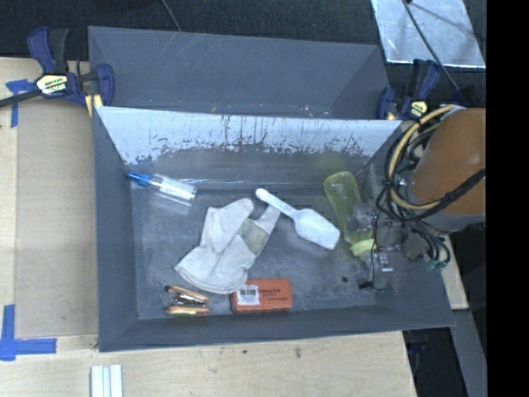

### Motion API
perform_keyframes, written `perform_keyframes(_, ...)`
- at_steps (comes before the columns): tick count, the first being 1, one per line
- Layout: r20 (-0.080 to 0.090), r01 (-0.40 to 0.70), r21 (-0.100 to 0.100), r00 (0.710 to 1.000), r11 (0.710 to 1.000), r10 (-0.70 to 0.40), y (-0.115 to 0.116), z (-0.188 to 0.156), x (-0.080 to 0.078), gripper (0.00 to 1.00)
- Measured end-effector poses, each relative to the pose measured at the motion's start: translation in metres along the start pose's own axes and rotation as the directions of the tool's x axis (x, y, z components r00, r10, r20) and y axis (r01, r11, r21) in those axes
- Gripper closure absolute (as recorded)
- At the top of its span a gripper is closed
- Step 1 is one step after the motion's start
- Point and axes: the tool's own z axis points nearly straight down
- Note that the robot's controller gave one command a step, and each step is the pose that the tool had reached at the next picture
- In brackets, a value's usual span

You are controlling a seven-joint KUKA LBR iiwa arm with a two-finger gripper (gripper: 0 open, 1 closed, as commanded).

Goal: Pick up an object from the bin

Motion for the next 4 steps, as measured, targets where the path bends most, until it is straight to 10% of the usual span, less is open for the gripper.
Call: perform_keyframes(4,0.013,-0.103,0.001,0.995,0.995,0.103,0.007,0.015,-0.035,0.0)
